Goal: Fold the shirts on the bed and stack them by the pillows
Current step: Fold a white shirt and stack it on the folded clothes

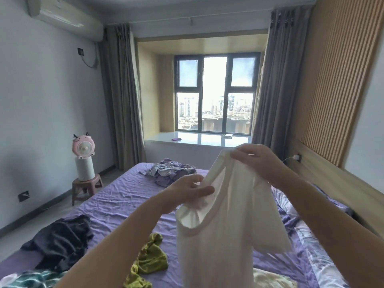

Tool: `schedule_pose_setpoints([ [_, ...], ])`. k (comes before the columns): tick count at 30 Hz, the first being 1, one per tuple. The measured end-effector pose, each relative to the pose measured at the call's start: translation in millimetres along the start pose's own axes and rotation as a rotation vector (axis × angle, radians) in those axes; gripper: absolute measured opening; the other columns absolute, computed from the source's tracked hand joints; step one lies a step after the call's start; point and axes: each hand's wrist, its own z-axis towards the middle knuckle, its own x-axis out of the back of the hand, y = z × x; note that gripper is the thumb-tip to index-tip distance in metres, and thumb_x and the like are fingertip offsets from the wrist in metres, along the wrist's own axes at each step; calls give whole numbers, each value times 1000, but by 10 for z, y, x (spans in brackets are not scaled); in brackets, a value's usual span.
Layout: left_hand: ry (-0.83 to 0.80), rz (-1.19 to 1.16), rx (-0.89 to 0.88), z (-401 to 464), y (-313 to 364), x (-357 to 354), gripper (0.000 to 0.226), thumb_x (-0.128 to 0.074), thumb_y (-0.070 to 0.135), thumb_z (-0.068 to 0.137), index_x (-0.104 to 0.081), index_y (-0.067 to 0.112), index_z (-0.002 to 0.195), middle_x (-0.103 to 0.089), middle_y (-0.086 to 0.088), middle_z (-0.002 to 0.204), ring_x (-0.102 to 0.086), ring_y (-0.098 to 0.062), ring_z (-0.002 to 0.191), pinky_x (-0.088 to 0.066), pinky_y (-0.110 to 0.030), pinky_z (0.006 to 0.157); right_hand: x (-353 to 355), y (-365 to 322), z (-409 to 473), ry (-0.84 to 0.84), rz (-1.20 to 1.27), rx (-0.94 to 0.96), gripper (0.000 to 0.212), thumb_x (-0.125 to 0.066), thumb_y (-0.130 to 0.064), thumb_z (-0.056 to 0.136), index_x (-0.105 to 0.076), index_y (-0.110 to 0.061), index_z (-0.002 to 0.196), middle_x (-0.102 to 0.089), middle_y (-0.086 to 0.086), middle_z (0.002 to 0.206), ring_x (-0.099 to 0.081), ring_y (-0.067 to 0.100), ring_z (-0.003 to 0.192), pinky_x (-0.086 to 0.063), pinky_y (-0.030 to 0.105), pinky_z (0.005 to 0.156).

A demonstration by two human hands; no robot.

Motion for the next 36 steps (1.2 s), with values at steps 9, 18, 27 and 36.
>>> schedule_pose_setpoints([
  [9,142,-33,138,-474,-396,328,58,-70,64,64,-60,12,89,-52,-6,76,-48,-18,70,-38,-25,59,112,340,-77,78,-262,-31,20,-60,-37,87,-70,-20,81,-64,-1,69,-56,13,65,-41,23,60],
  [18,-140,-72,93,-517,-195,800,38,-79,43,70,-70,19,99,-70,-2,97,-65,-15,87,-53,-23,71,20,377,-435,16,-745,-74,36,-28,-63,89,-44,-33,78,-49,-3,59,-56,30,61,-41,32,54],
  [27,241,115,-26,-745,-230,1120,28,-72,43,78,-62,21,64,-56,9,60,-50,-7,54,-41,-18,49,-240,3,-678,111,-1089,223,38,-70,-37,75,-49,-8,63,-35,0,43,-46,25,33,-31,26,36],
  [36,327,369,-88,-1098,-449,1422,17,-71,33,82,-64,24,70,-48,5,62,-45,-9,55,-38,-23,53,-554,-302,-1108,-223,-817,-7,40,-70,-37,80,-38,-23,60,-47,0,61,-48,25,63,-36,29,62],
])
